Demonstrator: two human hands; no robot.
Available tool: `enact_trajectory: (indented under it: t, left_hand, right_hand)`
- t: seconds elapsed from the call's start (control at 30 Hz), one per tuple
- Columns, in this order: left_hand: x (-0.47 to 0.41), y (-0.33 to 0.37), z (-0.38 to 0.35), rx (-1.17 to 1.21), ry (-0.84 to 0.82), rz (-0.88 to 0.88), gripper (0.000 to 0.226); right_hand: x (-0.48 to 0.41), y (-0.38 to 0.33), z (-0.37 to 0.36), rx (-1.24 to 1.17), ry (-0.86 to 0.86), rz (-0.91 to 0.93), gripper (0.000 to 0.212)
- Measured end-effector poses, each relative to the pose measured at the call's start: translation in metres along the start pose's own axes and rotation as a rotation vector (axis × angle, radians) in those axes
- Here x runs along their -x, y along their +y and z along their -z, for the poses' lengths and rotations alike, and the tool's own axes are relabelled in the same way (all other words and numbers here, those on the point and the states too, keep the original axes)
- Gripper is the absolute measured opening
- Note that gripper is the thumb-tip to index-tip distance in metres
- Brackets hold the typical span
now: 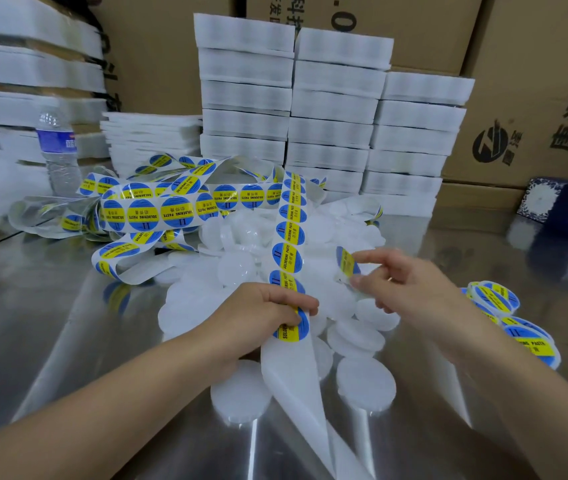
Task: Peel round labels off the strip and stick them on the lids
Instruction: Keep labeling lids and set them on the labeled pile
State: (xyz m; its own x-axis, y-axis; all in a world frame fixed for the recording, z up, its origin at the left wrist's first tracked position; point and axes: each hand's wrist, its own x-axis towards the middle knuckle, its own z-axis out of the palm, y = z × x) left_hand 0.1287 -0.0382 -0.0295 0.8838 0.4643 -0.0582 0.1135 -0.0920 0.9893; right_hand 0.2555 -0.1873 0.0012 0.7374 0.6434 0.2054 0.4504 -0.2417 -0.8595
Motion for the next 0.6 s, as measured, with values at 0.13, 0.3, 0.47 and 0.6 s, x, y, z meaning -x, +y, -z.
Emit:
enact_trajectory:
  t: [0.13, 0.3, 0.47, 0.6]
  left_hand:
    - [-0.001, 0.000, 0.001, -0.004, 0.003, -0.006, 0.041]
    - [-0.001, 0.001, 0.000, -0.008, 0.006, -0.017, 0.044]
    - [0.000, 0.001, 0.000, -0.025, 0.006, 0.001, 0.042]
    - [0.003, 0.002, -0.001, -0.031, 0.012, 0.027, 0.036]
  right_hand:
    - [0.004, 0.009, -0.002, 0.407, -0.166, -0.069, 0.067]
    - [0.004, 0.017, -0.003, 0.664, -0.177, -0.025, 0.087]
    - [0.004, 0.018, -0.003, 0.590, -0.162, -0.020, 0.083]
    - [0.003, 0.015, -0.006, 0.410, -0.142, 0.026, 0.077]
